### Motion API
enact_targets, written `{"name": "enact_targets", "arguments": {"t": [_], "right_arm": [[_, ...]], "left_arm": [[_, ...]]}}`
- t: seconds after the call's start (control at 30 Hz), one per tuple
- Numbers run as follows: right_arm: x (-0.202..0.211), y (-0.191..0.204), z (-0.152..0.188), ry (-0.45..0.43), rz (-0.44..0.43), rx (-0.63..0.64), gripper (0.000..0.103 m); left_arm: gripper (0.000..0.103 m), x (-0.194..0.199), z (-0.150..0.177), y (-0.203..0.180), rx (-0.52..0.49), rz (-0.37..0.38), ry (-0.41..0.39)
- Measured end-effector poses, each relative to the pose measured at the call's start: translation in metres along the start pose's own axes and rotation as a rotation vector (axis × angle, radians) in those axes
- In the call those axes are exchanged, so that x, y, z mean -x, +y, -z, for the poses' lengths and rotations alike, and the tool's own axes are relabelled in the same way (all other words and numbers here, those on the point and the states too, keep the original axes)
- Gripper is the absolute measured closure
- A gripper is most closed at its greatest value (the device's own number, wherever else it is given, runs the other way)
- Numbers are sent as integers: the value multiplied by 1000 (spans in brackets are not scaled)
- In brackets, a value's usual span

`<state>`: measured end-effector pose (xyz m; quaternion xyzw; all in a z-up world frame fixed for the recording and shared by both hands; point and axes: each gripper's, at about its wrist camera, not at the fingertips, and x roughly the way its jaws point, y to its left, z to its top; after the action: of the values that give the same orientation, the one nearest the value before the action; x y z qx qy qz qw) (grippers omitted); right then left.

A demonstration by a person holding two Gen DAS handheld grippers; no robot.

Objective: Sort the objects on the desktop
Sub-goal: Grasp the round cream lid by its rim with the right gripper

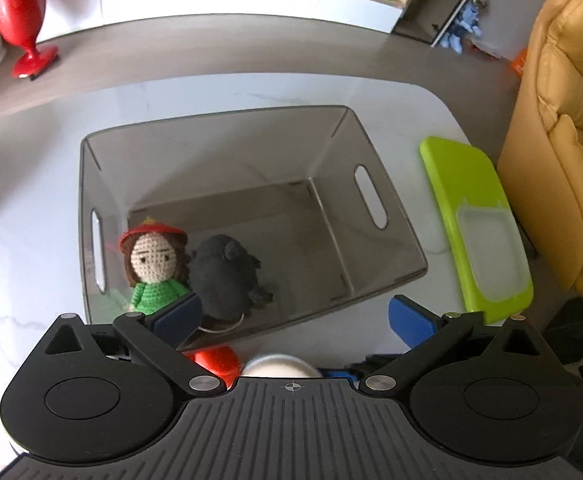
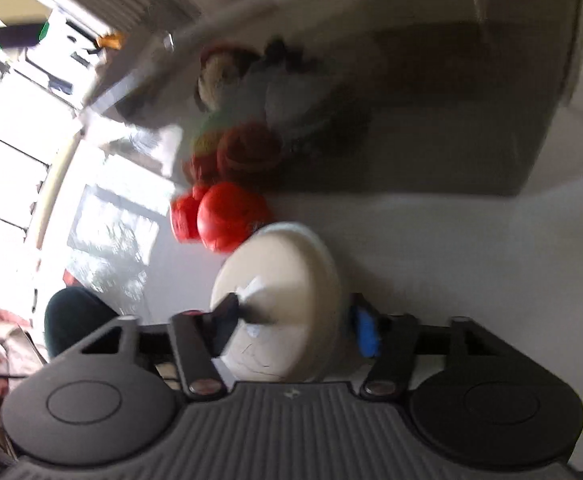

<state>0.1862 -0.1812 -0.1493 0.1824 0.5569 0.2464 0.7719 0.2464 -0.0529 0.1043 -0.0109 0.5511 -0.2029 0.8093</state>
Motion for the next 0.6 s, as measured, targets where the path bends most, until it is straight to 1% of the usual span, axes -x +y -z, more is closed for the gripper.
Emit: {"name": "enact_targets", "arguments": {"t": [0.03, 0.07, 0.37, 0.6], "right_arm": [[4, -3, -3, 4, -26, -24, 60], [7, -5, -5, 7, -47, -44, 63], [22, -10, -4, -31, 2, -59, 64], [31, -29, 11, -60, -38, -146, 64]], "left_arm": [[0, 1, 0, 1, 1, -4, -8], [0, 2, 1, 3, 2, -8, -15], [0, 4, 9, 21, 49, 10, -18], [0, 4, 19, 35, 90, 20, -13]]}}
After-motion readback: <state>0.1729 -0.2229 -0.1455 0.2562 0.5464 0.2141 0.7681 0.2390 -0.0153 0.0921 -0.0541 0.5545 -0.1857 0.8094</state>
